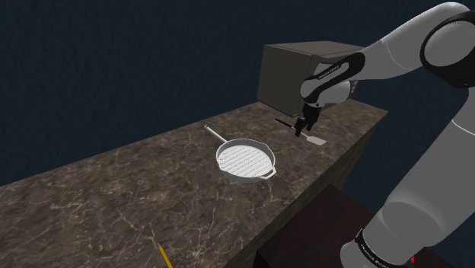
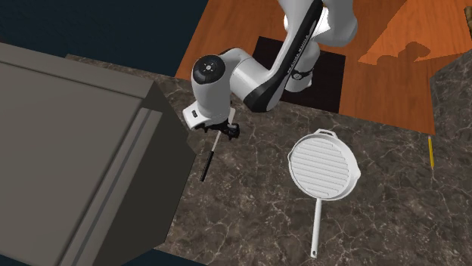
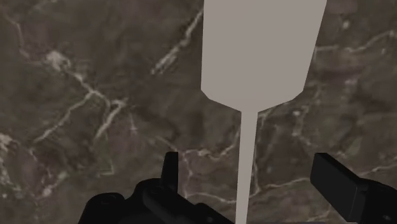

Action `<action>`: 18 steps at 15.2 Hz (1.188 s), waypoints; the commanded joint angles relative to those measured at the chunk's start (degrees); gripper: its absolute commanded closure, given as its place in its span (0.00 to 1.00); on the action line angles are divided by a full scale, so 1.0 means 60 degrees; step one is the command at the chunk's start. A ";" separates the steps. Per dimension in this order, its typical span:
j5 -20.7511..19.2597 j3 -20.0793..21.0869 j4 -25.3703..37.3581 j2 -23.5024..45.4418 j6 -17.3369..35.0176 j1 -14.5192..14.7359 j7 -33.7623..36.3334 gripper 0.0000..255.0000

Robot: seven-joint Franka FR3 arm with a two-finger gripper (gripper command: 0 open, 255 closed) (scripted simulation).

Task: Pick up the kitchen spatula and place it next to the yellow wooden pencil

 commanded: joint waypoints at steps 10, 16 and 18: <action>-0.0003 0.0006 -0.0032 -0.0007 0.0031 0.0006 0.0016 1.00; 0.0008 0.0009 -0.0034 0.0011 0.0049 -0.0001 0.0002 1.00; -0.0101 0.0018 0.0060 -0.0170 -0.0209 -0.0008 0.0085 1.00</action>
